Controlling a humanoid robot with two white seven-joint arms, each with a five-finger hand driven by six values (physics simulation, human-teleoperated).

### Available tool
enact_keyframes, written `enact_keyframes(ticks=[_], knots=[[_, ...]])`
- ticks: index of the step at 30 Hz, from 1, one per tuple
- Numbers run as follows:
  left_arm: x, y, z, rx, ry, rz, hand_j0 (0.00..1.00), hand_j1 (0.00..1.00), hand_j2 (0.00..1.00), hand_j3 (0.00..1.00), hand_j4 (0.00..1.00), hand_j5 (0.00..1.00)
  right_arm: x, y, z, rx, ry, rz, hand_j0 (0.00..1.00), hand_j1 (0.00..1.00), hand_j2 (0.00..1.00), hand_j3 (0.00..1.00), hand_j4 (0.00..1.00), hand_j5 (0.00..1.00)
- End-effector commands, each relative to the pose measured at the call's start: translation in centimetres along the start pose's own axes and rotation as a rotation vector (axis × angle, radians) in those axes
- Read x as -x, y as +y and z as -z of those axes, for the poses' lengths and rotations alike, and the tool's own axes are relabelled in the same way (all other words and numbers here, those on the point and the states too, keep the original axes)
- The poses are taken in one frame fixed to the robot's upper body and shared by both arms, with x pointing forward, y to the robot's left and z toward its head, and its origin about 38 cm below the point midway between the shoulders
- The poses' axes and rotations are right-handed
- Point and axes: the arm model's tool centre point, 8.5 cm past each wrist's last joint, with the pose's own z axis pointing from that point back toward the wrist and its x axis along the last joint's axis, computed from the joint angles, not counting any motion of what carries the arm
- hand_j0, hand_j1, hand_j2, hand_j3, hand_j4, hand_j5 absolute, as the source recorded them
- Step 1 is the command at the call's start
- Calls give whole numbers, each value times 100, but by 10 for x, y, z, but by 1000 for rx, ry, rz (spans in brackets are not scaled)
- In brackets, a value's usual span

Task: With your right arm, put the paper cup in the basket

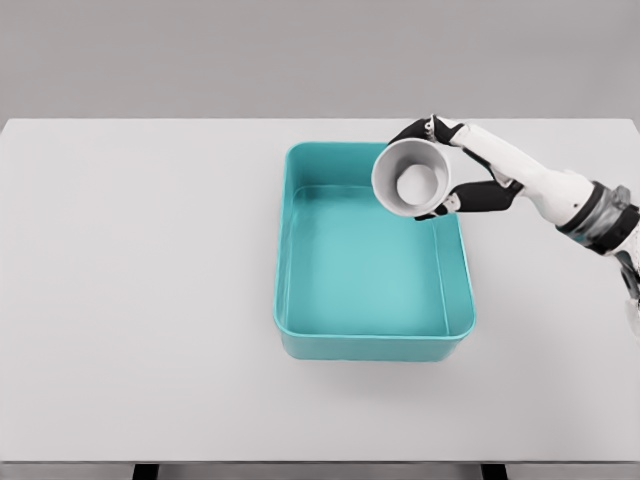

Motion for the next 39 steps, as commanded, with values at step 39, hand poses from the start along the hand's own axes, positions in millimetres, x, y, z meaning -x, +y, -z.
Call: enact_keyframes(ticks=[39], knots=[[0, 0, 0, 0, 0, 0, 100, 100, 100, 100, 100, 100, -11, 31, 42, -399, 55, -366, 84, 84, 84, 84, 84, 84]])
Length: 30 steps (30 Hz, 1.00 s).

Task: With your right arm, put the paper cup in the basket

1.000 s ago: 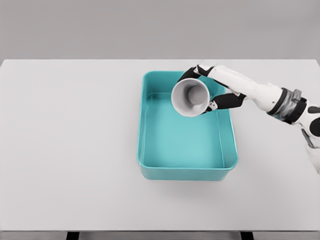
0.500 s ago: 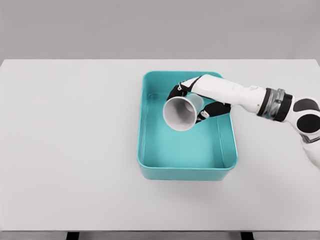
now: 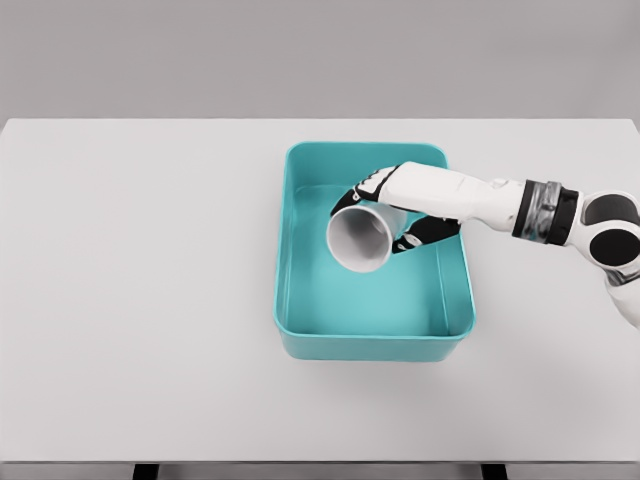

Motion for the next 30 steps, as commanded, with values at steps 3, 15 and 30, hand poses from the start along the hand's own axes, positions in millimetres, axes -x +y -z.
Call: enact_keyframes(ticks=[3, 15, 30], knots=[[0, 0, 0, 0, 0, 0, 100, 100, 100, 100, 100, 100, -1, -1, -4, -8, 9, -10, 84, 84, 84, 84, 84, 84], [0, 0, 0, 0, 0, 0, 100, 100, 100, 100, 100, 100, -2, -9, -9, -43, 61, -119, 85, 85, 85, 85, 85, 85], [0, 0, 0, 0, 0, 0, 100, 100, 100, 100, 100, 100, -10, -64, -58, 231, -39, 126, 100, 100, 100, 100, 100, 100]])
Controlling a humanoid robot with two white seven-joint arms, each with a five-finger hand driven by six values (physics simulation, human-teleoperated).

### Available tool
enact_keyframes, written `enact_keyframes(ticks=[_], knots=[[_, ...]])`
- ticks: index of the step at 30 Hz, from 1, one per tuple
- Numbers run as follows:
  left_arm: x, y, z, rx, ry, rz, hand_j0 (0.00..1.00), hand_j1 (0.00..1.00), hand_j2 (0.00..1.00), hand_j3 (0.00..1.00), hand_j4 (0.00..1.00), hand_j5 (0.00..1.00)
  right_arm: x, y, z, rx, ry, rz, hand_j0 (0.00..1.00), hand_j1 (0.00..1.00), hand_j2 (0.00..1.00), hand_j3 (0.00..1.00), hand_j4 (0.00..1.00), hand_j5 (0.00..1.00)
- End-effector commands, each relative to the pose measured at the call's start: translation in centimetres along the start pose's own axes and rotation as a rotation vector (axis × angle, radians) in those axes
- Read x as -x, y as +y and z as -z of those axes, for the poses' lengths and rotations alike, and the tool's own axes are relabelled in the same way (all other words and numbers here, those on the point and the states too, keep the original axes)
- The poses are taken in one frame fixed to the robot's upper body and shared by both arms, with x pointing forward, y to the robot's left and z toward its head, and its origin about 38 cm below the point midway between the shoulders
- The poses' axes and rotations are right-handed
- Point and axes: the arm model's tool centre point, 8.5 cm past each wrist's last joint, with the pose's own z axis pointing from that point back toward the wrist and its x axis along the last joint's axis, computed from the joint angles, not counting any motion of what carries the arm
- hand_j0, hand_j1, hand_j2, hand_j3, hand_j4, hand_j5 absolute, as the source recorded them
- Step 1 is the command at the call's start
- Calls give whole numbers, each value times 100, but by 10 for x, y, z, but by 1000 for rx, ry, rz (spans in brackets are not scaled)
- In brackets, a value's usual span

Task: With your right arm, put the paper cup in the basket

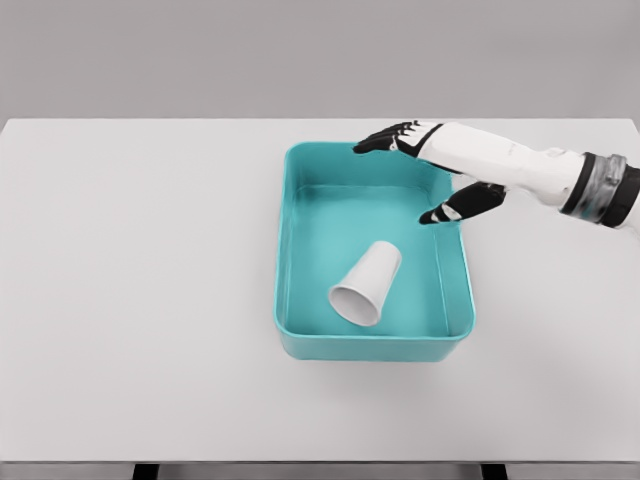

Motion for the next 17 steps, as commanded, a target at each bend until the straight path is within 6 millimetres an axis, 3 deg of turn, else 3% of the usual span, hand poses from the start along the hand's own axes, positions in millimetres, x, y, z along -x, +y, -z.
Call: enact_keyframes(ticks=[1, 6, 17], knots=[[0, 0, 0, 0, 0, 0, 100, 100, 100, 100, 100, 100, -6, -27, -17, 97, -46, 73, 100, 100, 100, 100, 100, 100], [0, 0, 0, 0, 0, 0, 100, 100, 100, 100, 100, 100, 9, -20, -76, 192, 2, 228, 100, 100, 100, 100, 100, 100], [-1, 0, 0, 1, -4, -7, 100, 100, 100, 100, 100, 100, 16, 5, -80, 171, 29, 286, 100, 100, 100, 100, 100, 100]])
